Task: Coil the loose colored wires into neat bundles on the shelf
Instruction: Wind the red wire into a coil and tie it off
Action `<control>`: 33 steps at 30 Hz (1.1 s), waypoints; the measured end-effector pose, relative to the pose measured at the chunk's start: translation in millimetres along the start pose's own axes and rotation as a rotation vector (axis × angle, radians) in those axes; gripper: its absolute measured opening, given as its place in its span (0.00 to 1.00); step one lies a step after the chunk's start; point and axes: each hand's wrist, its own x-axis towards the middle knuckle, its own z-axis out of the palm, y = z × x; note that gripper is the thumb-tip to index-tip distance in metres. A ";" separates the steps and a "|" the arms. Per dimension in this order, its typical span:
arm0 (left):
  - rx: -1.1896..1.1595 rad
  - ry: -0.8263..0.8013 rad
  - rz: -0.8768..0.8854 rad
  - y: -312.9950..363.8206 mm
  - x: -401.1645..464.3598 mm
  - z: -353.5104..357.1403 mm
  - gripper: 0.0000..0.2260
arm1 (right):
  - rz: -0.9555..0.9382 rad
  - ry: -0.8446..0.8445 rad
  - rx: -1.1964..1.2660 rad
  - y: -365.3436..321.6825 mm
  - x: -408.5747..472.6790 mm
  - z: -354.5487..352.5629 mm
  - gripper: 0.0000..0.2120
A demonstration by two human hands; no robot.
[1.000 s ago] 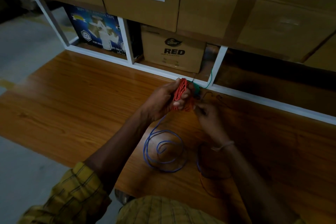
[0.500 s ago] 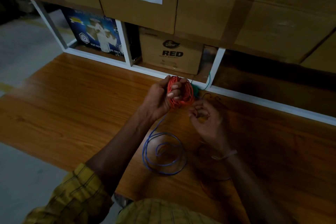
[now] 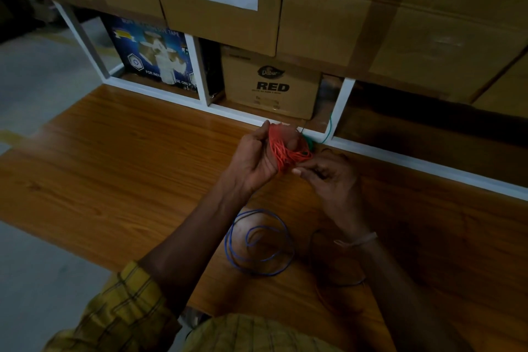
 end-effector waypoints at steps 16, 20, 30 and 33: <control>0.167 0.123 0.234 -20.8 -3.4 9.7 0.24 | 0.203 0.164 0.122 -6.4 2.5 17.8 0.13; 0.113 0.054 0.195 -13.2 -6.9 3.0 0.22 | 0.115 0.227 -0.051 0.3 4.5 12.2 0.25; 0.276 -0.131 -0.045 14.1 -14.5 -12.0 0.21 | 0.046 -0.232 -0.187 5.9 11.8 -39.9 0.22; 0.386 -0.172 -0.123 19.7 -17.8 -12.3 0.19 | 0.097 -0.254 -0.189 -7.5 12.5 -67.6 0.16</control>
